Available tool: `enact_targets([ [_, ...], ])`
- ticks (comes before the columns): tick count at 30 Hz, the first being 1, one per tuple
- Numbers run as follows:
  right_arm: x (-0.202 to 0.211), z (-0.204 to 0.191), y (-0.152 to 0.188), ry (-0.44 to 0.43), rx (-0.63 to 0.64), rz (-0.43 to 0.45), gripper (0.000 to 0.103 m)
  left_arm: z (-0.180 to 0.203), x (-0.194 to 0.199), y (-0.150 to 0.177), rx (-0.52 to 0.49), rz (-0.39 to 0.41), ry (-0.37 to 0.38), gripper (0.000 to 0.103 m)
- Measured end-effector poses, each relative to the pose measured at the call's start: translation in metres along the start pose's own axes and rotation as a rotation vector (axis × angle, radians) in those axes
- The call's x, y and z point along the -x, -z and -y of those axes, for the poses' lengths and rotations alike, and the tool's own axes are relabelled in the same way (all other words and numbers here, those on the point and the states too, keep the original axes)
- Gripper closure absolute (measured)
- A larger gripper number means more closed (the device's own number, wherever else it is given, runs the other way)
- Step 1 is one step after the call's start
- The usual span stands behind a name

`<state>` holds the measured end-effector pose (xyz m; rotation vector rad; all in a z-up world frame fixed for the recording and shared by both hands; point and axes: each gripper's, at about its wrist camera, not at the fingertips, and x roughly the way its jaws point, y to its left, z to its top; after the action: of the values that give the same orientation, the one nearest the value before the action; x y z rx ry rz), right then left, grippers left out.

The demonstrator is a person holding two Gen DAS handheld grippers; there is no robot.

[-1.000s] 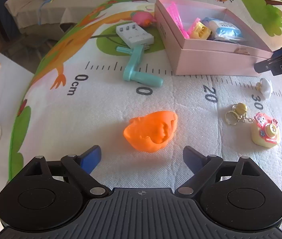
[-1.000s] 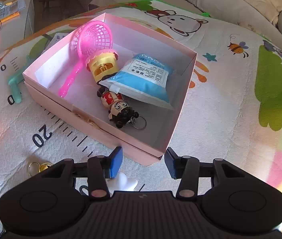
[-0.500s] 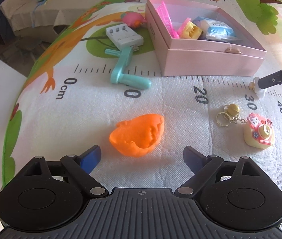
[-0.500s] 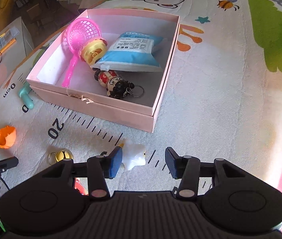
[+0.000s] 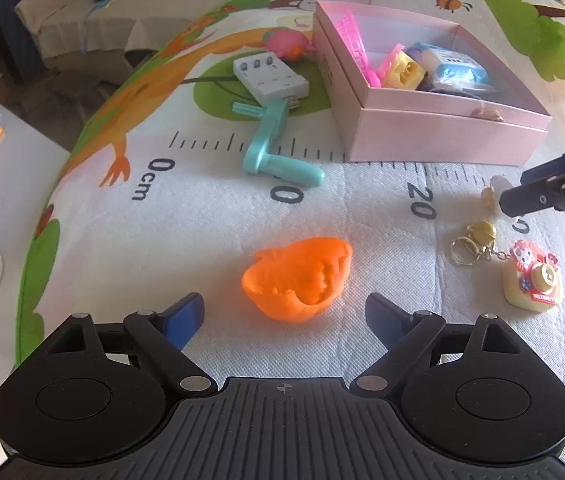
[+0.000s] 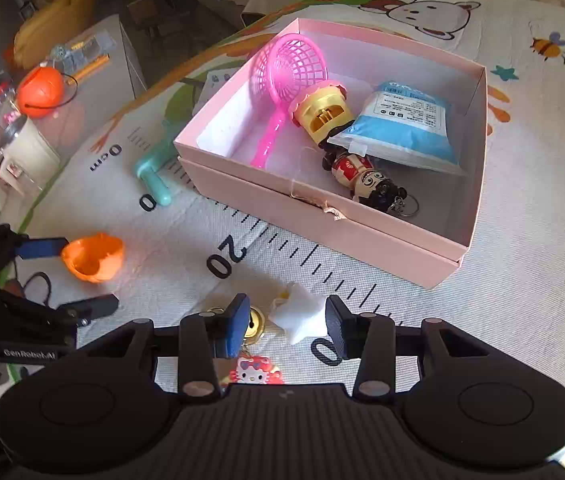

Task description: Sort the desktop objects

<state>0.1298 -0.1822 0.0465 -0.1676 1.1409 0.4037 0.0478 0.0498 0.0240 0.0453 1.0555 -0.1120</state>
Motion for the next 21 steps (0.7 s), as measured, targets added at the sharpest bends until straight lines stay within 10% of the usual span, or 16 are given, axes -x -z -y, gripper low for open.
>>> enact_targets([
  [9,-0.024,-0.007,0.001,0.095,0.062,-0.050,0.071,0.010,-0.004,-0.015,-0.035,-0.006,-0.029,0.046],
  [21,0.014,-0.034,-0.001,0.066,0.148,0.001,0.081,0.018,0.025,-0.019,-0.070,0.033,-0.027,0.046],
])
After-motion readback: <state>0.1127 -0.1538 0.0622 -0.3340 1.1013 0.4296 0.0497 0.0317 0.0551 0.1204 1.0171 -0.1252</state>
